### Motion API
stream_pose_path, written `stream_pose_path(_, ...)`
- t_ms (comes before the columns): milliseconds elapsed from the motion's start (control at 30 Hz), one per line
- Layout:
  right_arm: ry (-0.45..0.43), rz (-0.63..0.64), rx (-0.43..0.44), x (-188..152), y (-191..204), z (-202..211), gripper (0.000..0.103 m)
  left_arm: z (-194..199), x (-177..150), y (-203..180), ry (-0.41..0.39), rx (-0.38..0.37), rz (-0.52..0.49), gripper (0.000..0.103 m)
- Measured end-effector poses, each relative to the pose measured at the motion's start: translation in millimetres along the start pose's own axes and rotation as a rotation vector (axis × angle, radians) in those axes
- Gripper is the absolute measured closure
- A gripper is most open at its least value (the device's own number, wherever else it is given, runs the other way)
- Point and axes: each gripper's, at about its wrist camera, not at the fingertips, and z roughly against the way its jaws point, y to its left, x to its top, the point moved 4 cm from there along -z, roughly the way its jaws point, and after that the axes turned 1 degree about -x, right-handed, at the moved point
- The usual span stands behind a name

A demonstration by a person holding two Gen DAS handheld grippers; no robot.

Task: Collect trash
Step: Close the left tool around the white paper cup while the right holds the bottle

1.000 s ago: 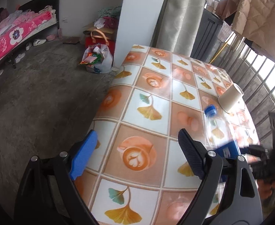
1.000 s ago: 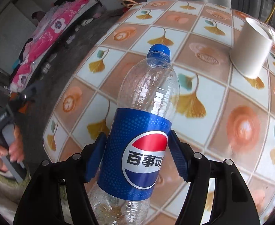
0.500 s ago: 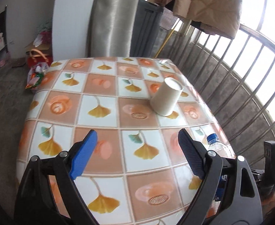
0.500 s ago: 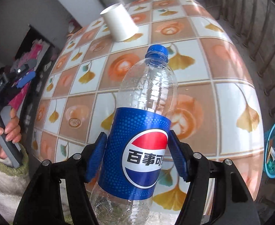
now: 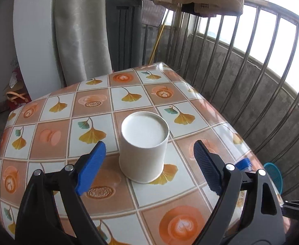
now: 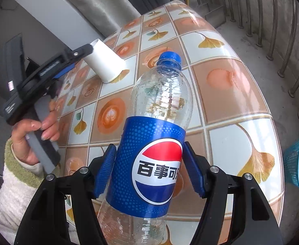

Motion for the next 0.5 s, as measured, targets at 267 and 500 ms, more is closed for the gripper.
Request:
stream_pose_path(267, 0.041, -0.054, 0.088, -2, -12, -9, 0.044, -27, -2, -8, 0.001, -0.016, -0.043, 0.050)
stream_pose_path(500, 0.045, -0.033, 0.065, 0, -8, -11, 0.044, -7, -17, -13, 0.015, -0.017, -0.100, 0.050)
